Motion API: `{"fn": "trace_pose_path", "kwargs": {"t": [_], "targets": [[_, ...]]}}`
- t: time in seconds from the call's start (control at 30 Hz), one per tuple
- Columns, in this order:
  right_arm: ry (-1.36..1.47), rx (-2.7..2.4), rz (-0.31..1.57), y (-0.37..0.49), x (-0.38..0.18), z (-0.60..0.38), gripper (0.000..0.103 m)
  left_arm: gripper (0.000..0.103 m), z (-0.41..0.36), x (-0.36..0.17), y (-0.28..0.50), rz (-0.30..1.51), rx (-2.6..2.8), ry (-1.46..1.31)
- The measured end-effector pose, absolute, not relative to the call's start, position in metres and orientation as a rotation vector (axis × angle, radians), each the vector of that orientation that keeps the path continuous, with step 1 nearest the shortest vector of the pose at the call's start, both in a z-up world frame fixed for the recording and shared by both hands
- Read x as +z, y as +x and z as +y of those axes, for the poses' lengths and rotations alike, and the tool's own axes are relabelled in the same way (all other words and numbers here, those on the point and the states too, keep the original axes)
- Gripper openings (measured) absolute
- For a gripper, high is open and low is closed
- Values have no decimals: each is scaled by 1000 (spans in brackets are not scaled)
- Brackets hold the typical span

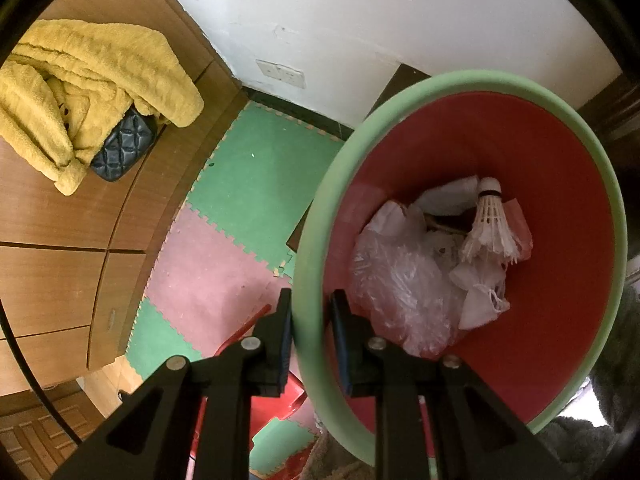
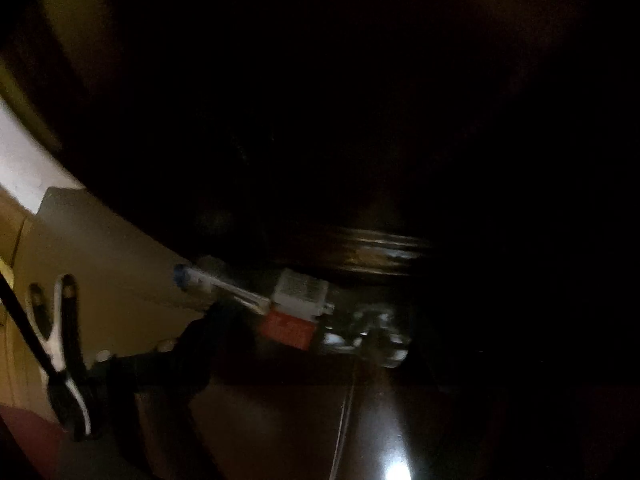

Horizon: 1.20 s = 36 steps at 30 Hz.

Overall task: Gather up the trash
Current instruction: 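Reach and grasp the clear plastic bottle with the right tool, then carry the plastic bottle over the red bucket with the right tool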

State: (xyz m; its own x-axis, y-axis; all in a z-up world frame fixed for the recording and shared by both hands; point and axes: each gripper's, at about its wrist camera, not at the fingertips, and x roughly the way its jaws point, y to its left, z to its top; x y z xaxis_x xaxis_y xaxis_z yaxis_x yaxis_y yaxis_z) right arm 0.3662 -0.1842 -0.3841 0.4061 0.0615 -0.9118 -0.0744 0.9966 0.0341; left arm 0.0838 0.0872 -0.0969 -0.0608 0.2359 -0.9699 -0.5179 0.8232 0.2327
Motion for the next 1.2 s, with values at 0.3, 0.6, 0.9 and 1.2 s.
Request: {"fn": "trace_pose_path", "kwargs": {"t": [0.3,0.6,0.9,1.2], "targets": [[40,112,1166,354,-376,-202,34,19,86,-97,83,1506,625,-220],[4,246,1117,314,-343,-209,30,18,87,-96,81,1489,600,-219],[-1,391,967,267,-249,-216,30,17,92,-94,77,1457,568,-252],[-90,503,733,219,-99,-178,30,17,91,-93,71,1422,517,-243]]}}
